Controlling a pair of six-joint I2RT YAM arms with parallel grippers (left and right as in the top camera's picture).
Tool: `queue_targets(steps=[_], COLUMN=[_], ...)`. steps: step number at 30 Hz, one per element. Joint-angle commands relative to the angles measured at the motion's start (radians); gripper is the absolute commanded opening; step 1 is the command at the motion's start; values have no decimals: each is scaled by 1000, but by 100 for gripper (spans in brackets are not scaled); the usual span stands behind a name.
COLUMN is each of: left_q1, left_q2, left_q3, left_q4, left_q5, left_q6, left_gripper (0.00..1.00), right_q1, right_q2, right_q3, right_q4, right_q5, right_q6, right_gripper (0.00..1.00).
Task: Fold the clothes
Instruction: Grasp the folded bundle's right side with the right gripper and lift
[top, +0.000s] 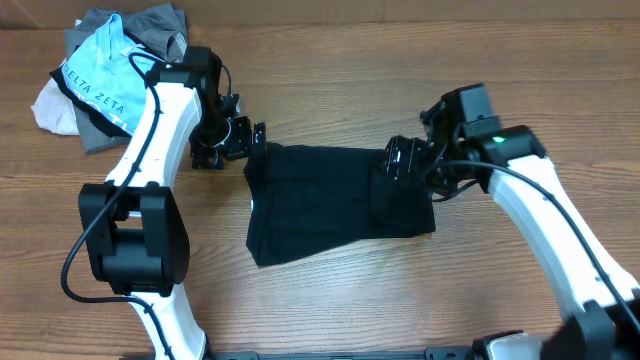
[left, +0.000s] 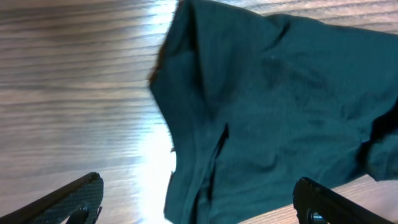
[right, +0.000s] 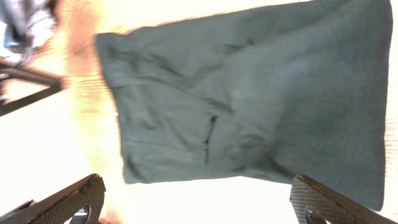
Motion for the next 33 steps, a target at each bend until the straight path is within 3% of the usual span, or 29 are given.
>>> queue_targets(steps=[1,5,10,19,33], left_q1=[-9,7,42,122,95], left_q2=[-19,-19,-18,9,9], left_q3=[-80,-179,-241,-305,-468], left_q4=[61,162,229,252,361], left_q5=[56,76,238,254,325], left_q6=[42,82,155,176,174], left_gripper=[99,100,100,100,100], right_q1=[3,2,2,2,3], right_q2=[-40,-44,-44,-44,-44], right_q3=[20,20,20,20,20], right_q4=[-15,-45,-50,-68,-65], right_q5=[-36,-147,-144,-144,-144], right_q6=[-28,-18,-81,-81,-81], right_gripper=[100,100,100,100,100])
